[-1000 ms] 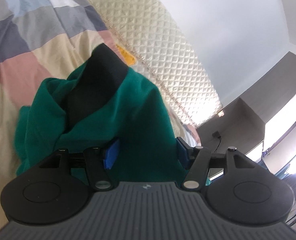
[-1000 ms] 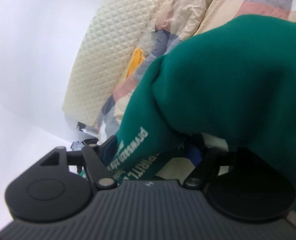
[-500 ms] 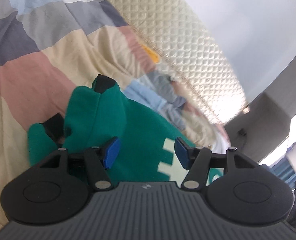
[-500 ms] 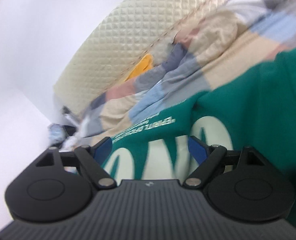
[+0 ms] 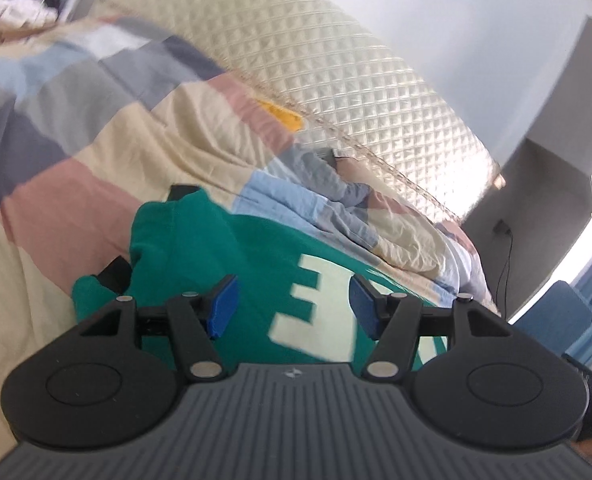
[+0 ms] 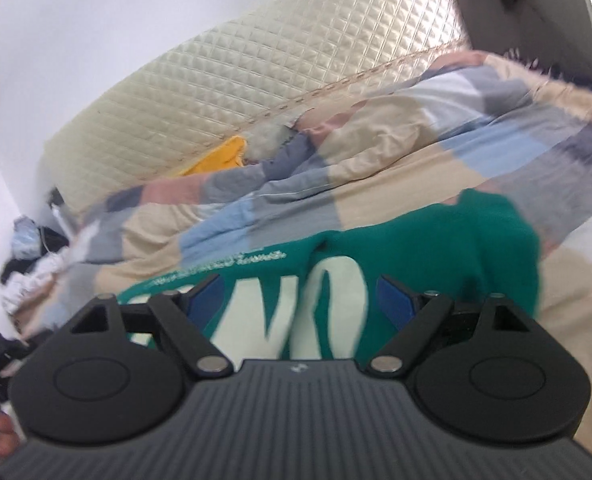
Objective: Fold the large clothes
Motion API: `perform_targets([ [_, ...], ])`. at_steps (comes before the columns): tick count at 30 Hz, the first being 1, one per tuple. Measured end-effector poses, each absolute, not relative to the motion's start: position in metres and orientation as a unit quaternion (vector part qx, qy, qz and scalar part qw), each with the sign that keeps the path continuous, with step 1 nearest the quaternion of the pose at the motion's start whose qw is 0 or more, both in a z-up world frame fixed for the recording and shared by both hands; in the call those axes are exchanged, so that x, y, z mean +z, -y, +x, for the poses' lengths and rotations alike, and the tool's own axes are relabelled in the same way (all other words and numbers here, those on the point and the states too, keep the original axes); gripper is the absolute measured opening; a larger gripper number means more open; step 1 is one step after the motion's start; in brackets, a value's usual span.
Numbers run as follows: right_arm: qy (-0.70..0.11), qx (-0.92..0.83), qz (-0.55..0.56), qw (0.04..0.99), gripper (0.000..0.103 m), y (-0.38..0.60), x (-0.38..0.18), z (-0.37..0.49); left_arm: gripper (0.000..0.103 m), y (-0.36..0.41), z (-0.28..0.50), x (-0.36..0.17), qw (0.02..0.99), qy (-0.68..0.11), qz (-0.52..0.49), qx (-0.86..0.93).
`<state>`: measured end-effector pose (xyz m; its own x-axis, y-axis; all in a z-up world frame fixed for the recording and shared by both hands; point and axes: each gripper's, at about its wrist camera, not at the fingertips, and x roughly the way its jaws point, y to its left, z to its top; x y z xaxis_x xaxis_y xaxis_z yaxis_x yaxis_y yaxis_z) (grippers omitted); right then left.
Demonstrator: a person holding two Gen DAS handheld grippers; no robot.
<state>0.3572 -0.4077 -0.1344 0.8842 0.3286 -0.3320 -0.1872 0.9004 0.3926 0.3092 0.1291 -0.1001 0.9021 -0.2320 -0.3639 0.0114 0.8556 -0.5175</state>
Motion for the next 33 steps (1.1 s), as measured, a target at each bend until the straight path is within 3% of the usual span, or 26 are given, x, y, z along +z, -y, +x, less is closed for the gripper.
perform_targets([
  [8,-0.241,0.125,0.136,0.953,0.085,0.399,-0.156,0.365,0.066,-0.098,0.301,-0.107,0.954,-0.247,-0.165,-0.040],
  [15,-0.274,0.114,0.092,0.951,0.087,0.381,-0.194,0.390,0.066,-0.090,0.315,-0.135,0.950,-0.278,-0.140,-0.029],
  [28,-0.268,0.137,0.203,0.932,0.085,0.401,-0.176,0.344,0.070,-0.106,0.262,-0.115,0.947,-0.273,-0.167,-0.027],
  [33,-0.269,0.155,0.268,0.912,0.085,0.414,-0.167,0.318,0.083,-0.118,0.234,-0.111,0.928,-0.275,-0.249,-0.023],
])
